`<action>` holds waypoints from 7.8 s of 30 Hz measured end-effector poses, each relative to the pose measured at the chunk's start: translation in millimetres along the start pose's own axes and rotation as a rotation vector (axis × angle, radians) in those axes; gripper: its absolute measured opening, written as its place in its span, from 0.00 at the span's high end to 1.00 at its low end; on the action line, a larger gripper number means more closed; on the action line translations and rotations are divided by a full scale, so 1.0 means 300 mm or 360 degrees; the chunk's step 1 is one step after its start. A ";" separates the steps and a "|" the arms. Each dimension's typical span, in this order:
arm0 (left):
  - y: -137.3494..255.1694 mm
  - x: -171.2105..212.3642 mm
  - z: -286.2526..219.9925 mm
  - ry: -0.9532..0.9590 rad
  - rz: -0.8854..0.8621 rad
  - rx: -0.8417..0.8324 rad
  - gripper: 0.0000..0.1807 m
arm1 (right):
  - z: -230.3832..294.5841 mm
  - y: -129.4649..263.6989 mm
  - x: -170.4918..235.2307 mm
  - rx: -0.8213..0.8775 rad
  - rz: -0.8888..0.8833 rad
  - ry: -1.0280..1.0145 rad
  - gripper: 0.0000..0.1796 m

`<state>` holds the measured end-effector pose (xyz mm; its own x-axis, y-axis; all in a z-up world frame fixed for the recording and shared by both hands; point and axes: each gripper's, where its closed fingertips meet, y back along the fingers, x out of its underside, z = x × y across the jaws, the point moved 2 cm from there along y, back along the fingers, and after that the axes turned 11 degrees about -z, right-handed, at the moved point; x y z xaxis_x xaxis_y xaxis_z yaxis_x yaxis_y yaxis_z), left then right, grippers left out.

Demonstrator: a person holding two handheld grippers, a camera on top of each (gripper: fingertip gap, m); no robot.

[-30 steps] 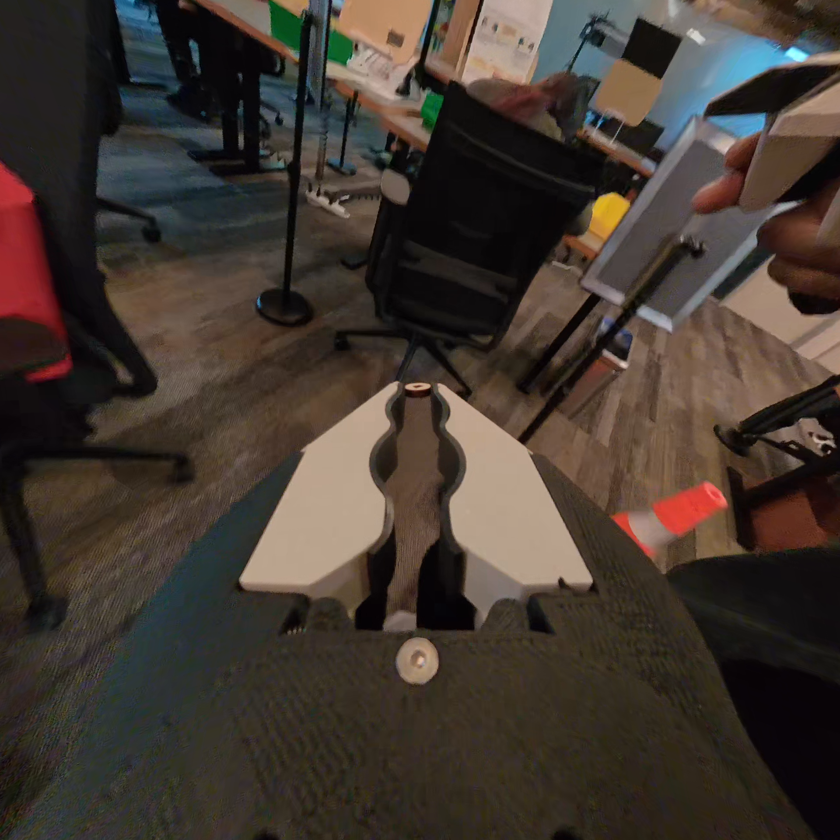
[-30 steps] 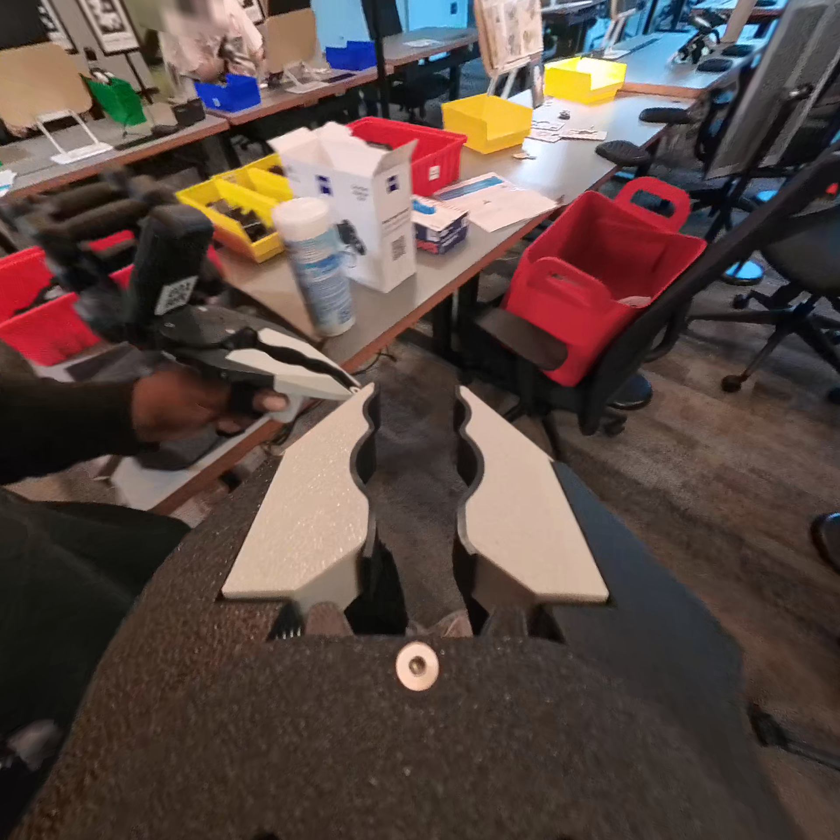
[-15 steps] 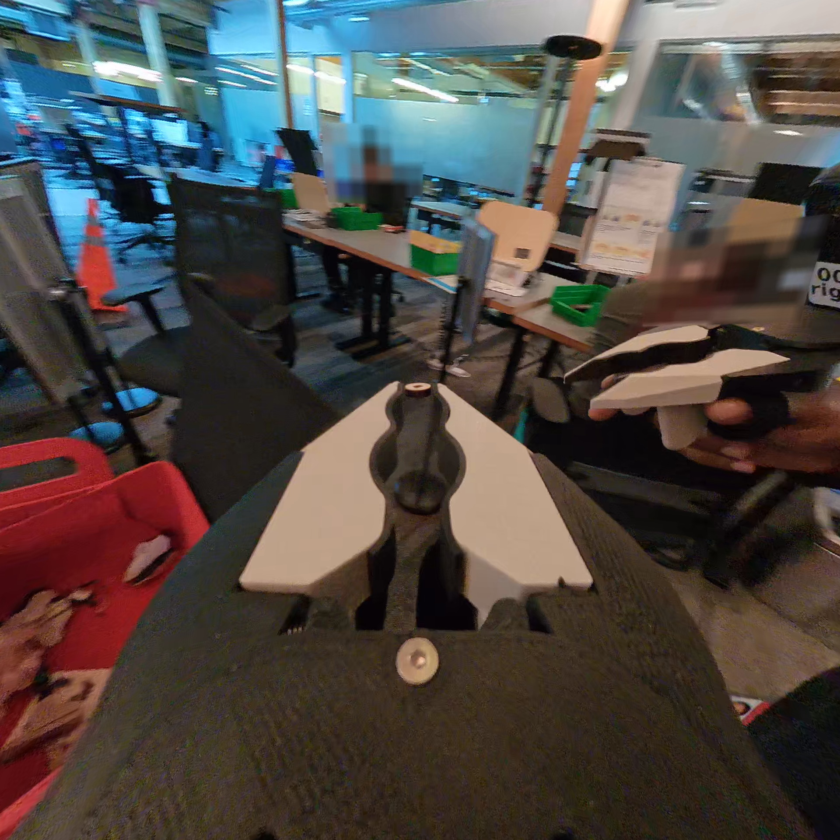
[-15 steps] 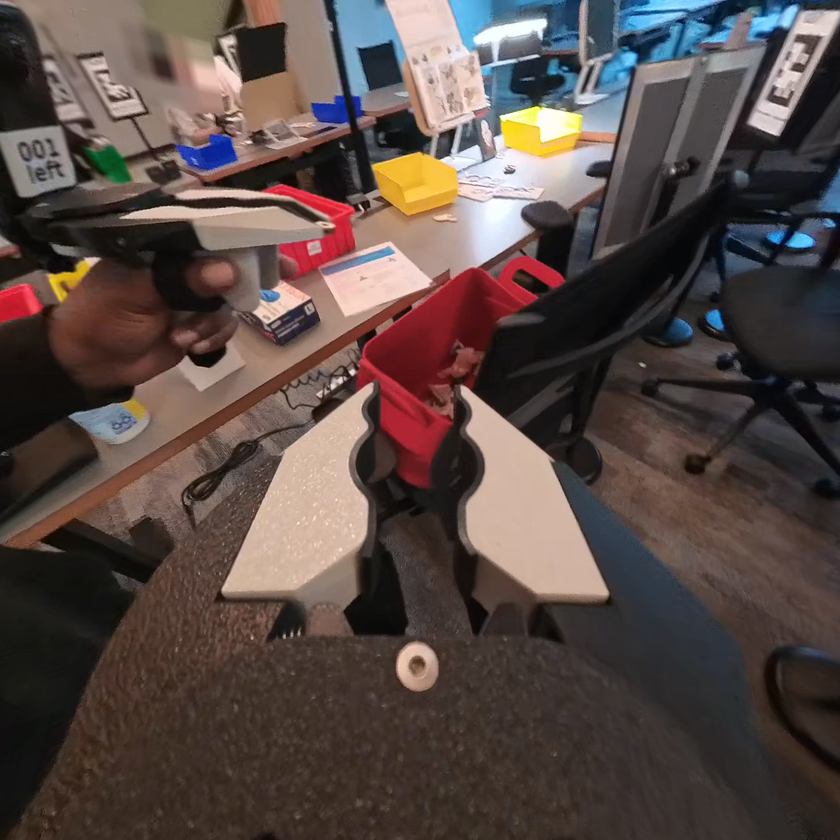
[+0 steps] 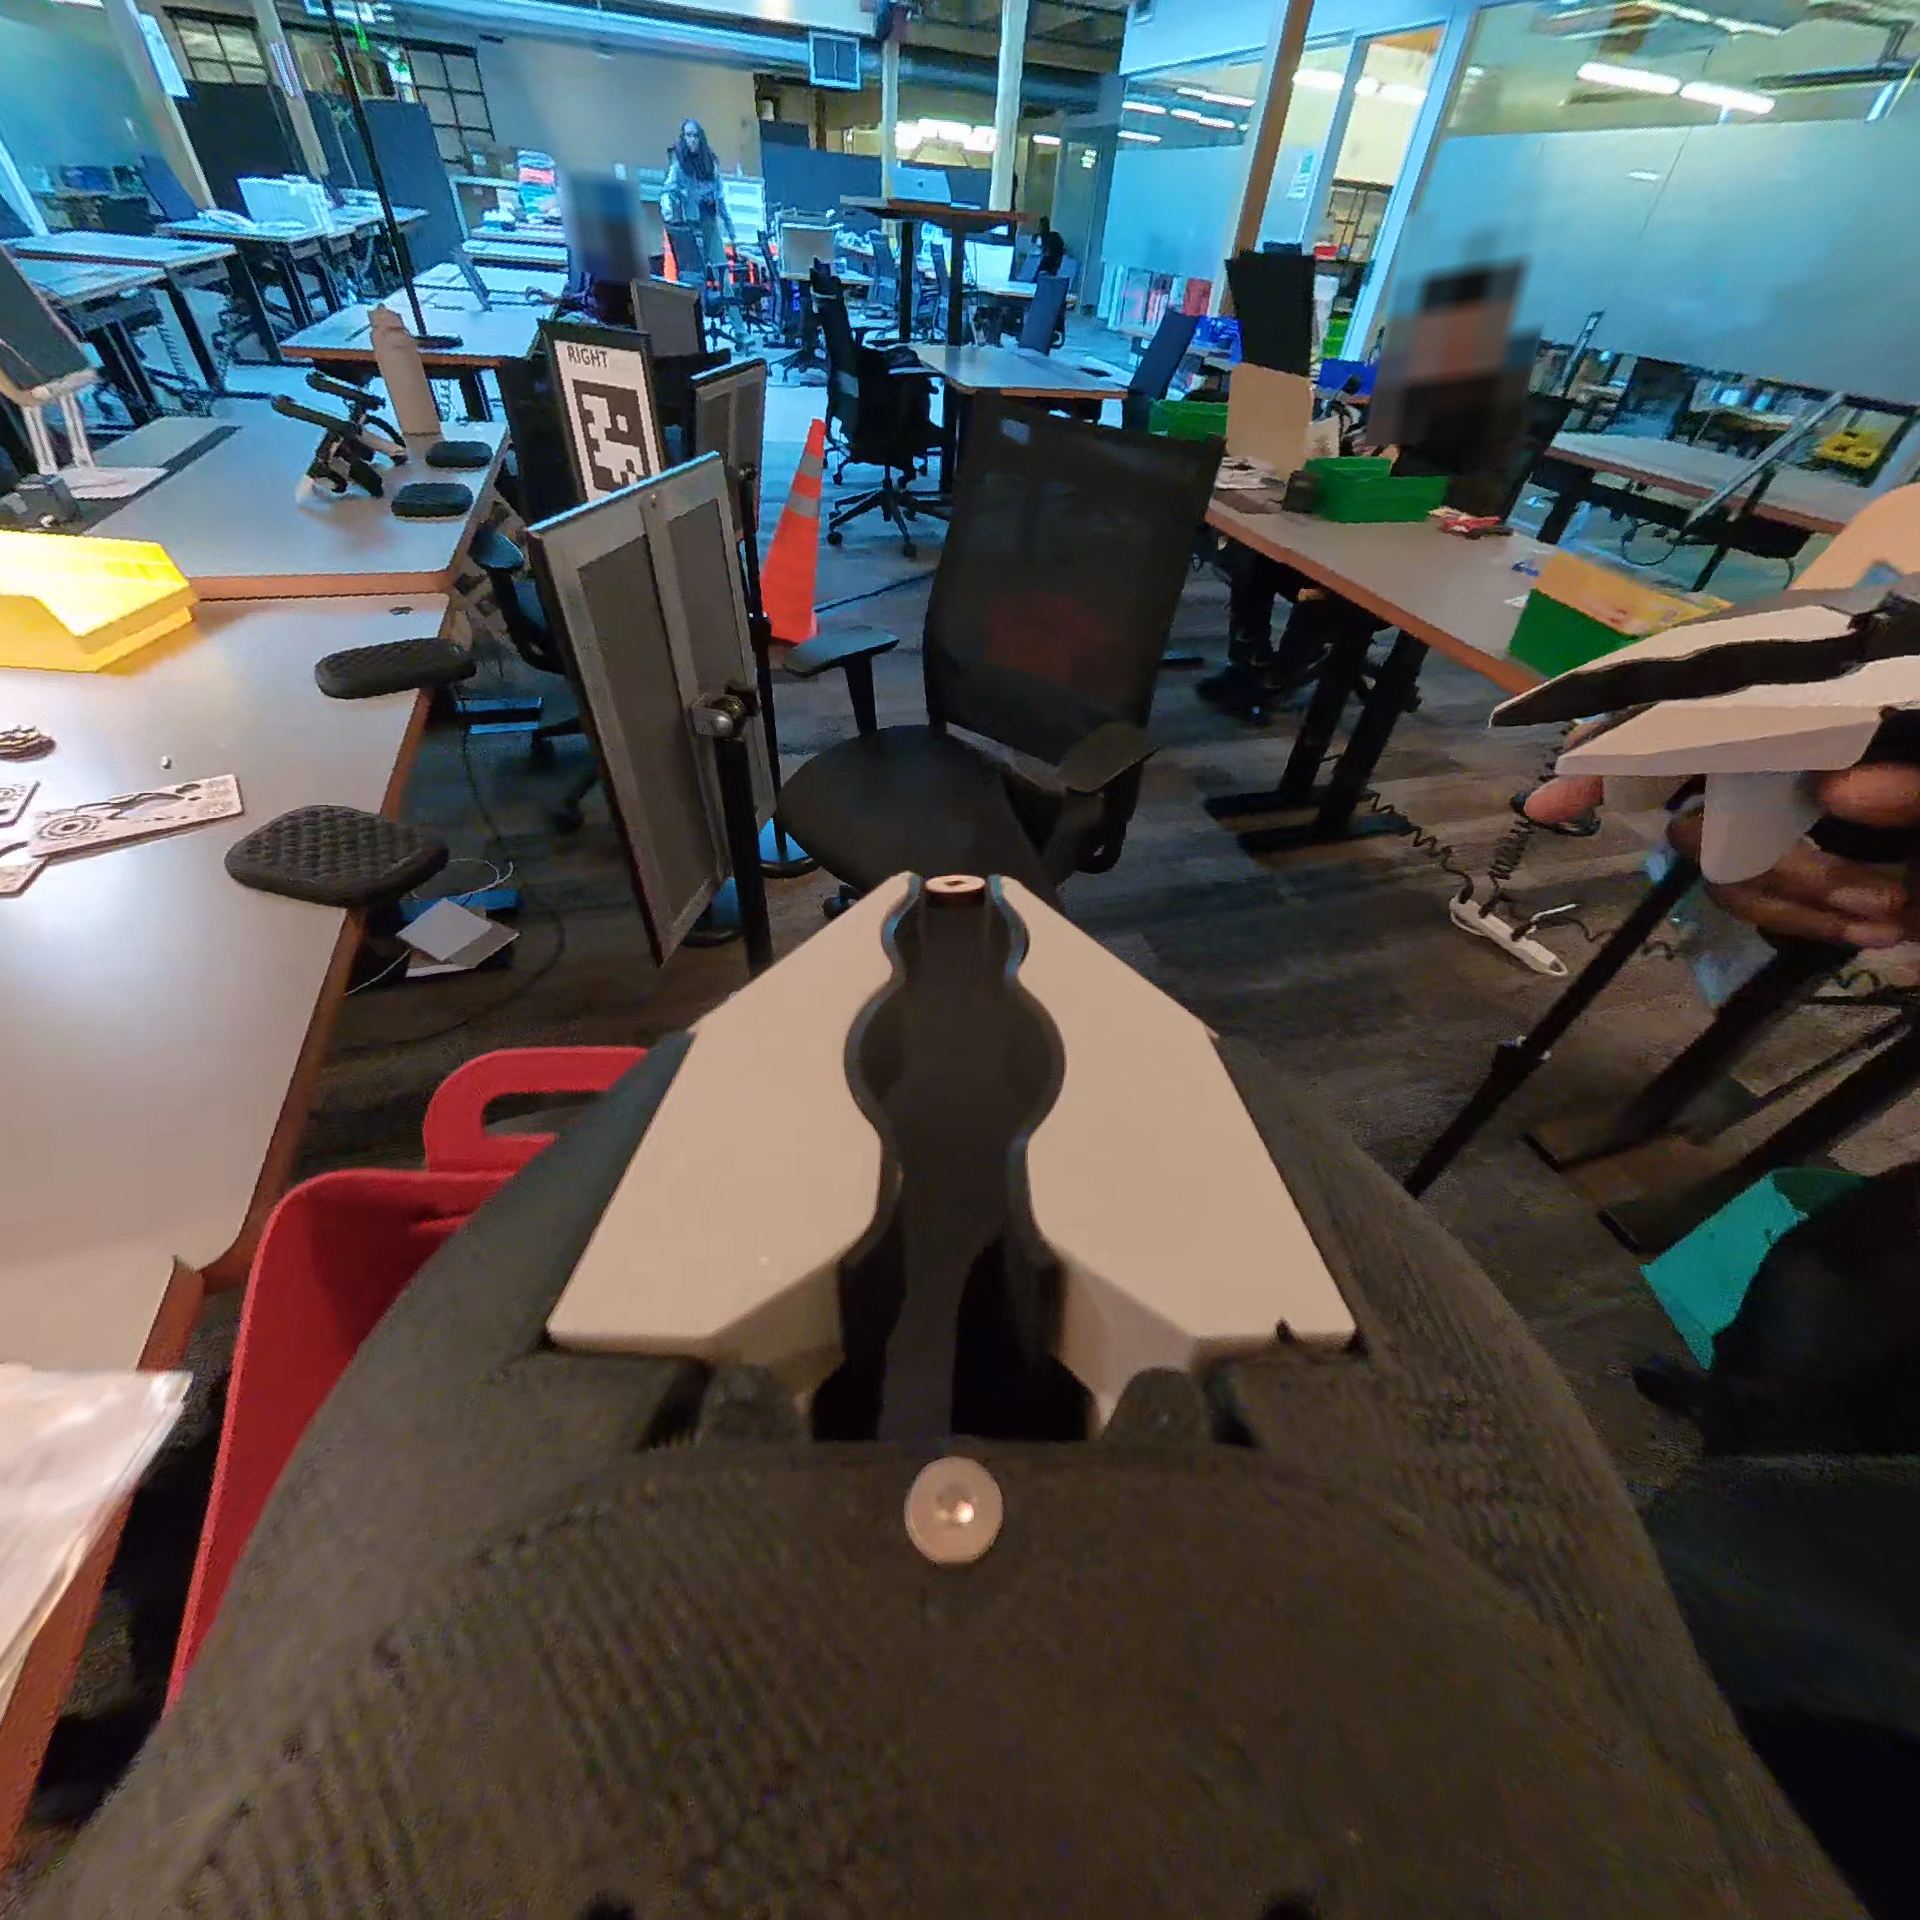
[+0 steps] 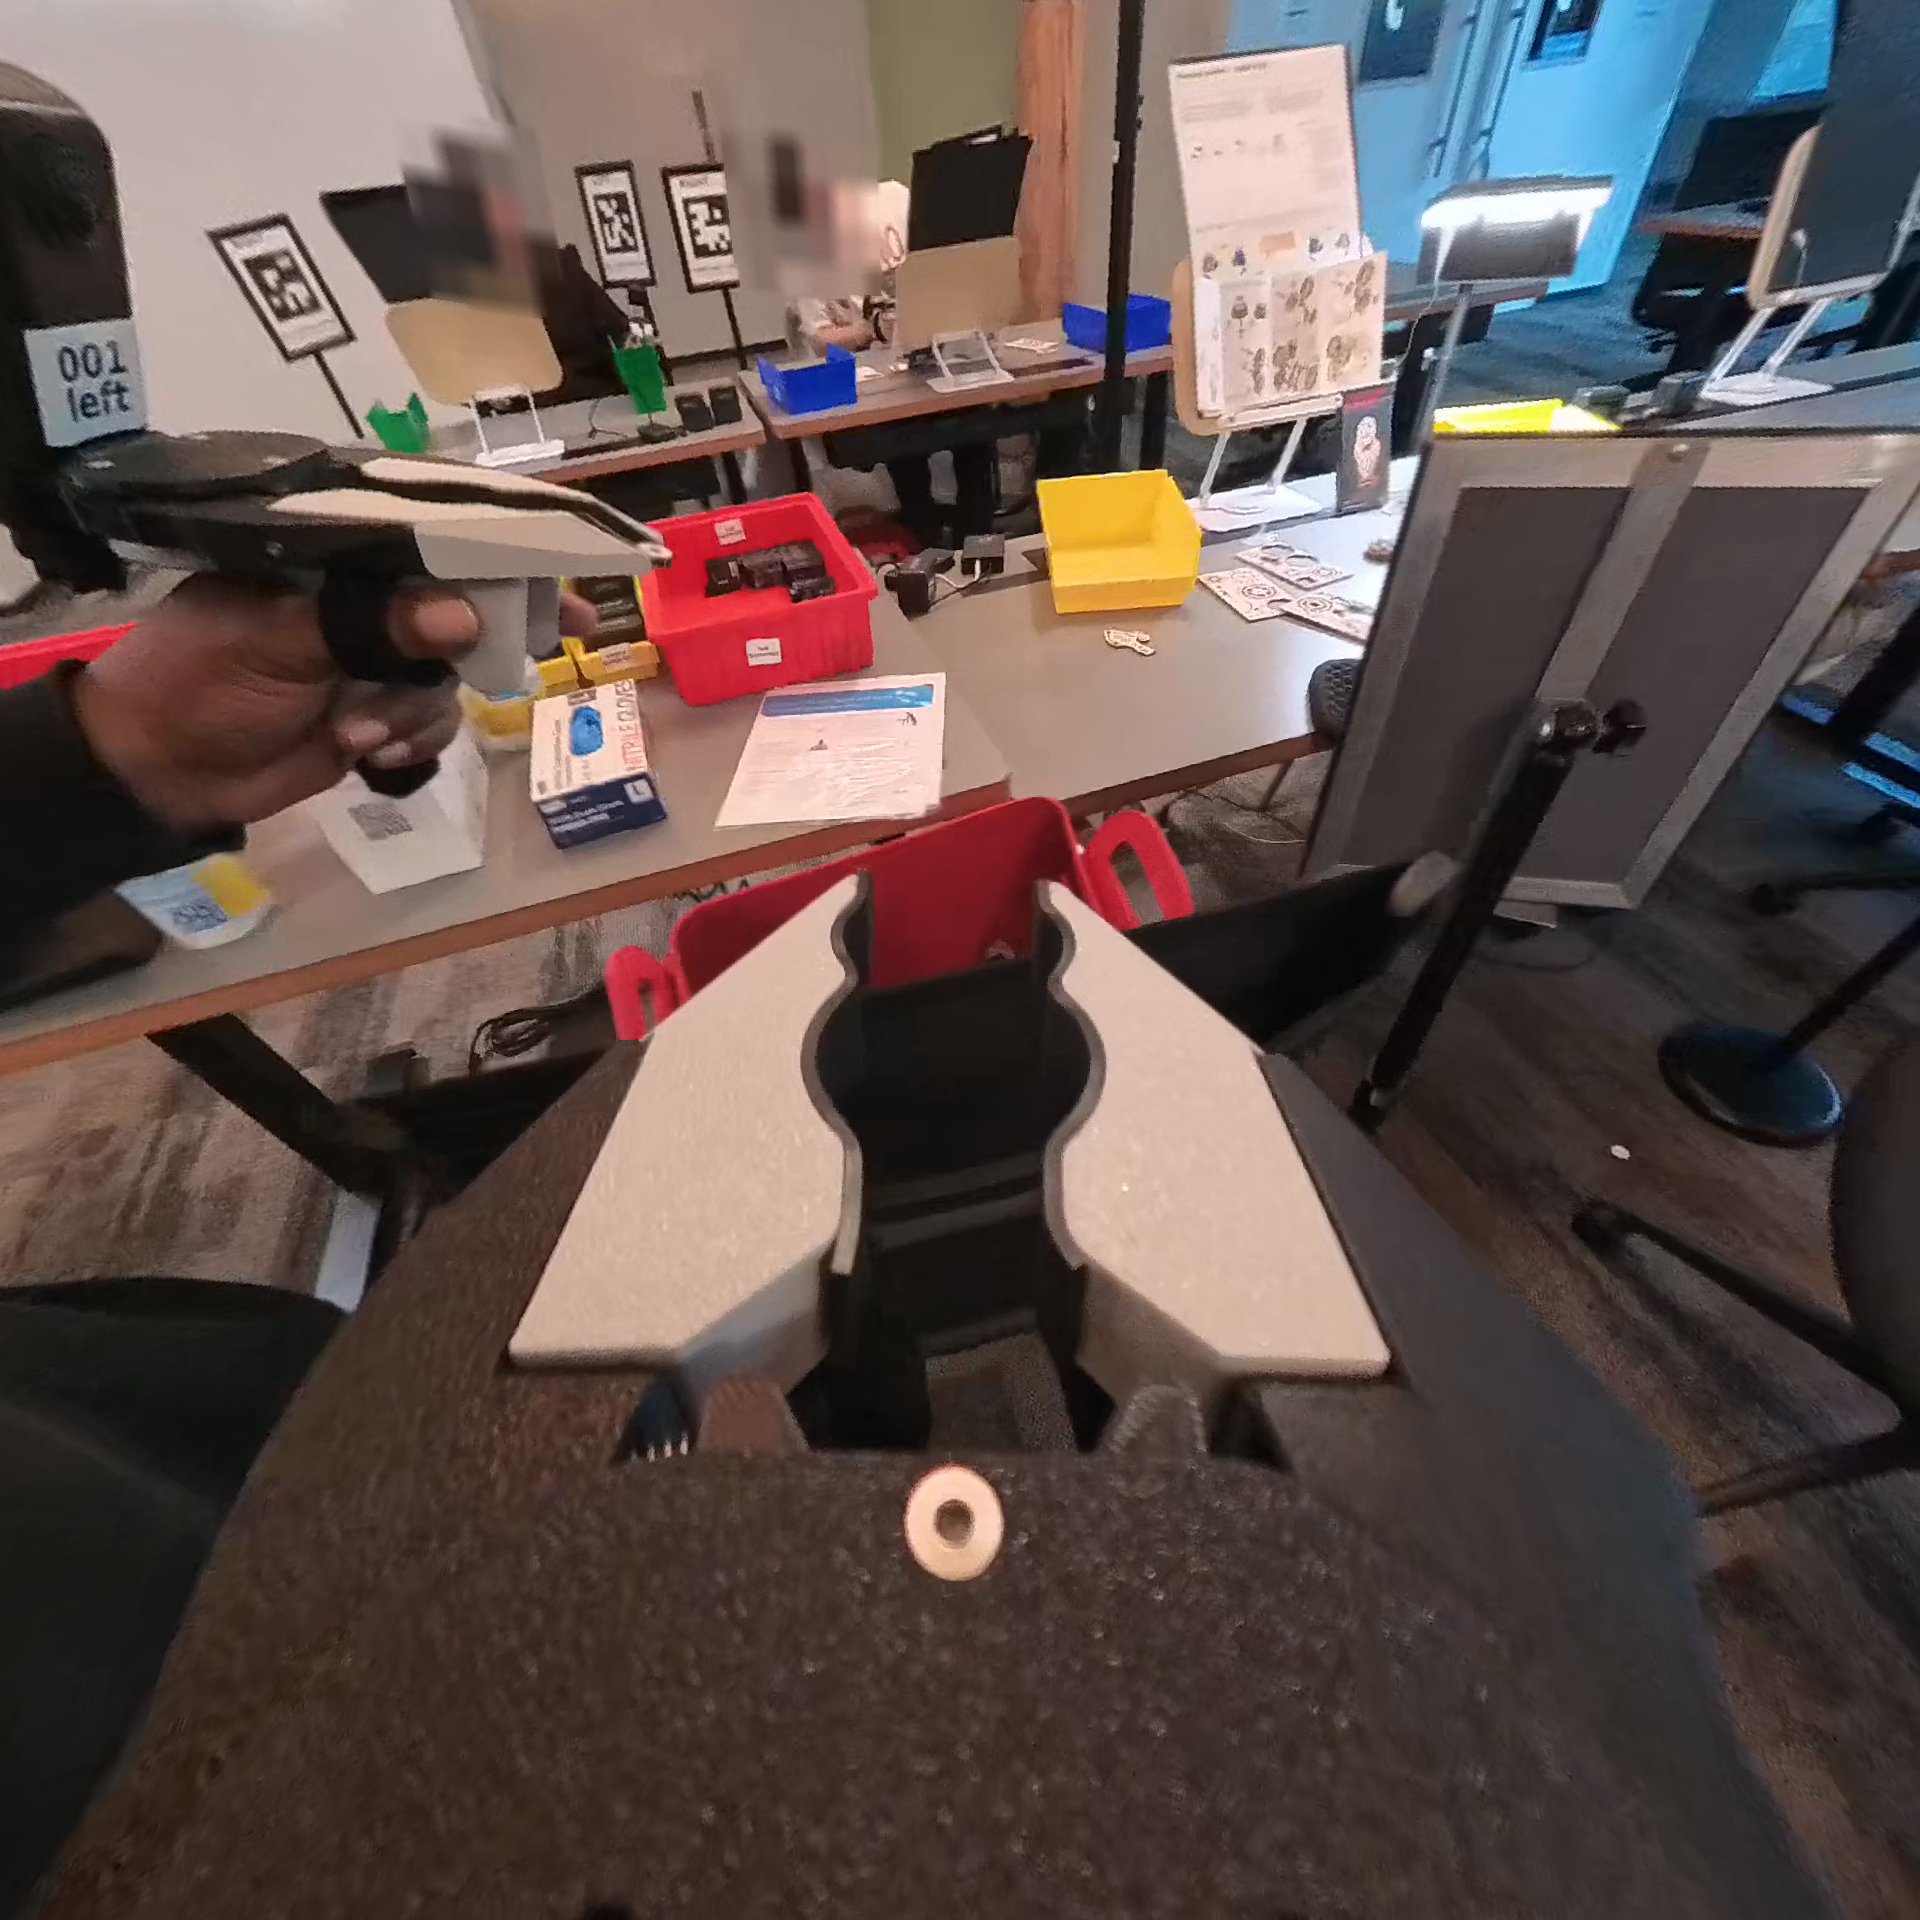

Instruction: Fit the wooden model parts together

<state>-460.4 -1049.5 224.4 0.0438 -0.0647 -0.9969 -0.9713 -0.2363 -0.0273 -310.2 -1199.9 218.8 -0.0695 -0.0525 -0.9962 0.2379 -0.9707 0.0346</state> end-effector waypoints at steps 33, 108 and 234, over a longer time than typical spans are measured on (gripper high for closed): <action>-2.682 0.037 0.169 0.0141 -0.0057 0.0363 0.95 | -2.520 -0.407 0.015 0.0168 0.0126 -0.0247 0.83; -2.885 1.129 0.881 0.0102 -0.0417 -0.2065 0.95 | -3.284 -1.533 0.873 -0.2035 0.0250 0.0277 0.74; -1.863 0.836 2.742 -0.0337 0.0132 -0.1407 0.95 | -2.347 -3.566 0.619 -0.1788 -0.0016 0.0312 0.70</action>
<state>-98.8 -136.0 -70.5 -0.1466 0.0439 -0.9882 -0.4327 -0.9012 0.0242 104.5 -6.1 -59.5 0.0527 0.0871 -0.9948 0.9778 -0.2068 0.0337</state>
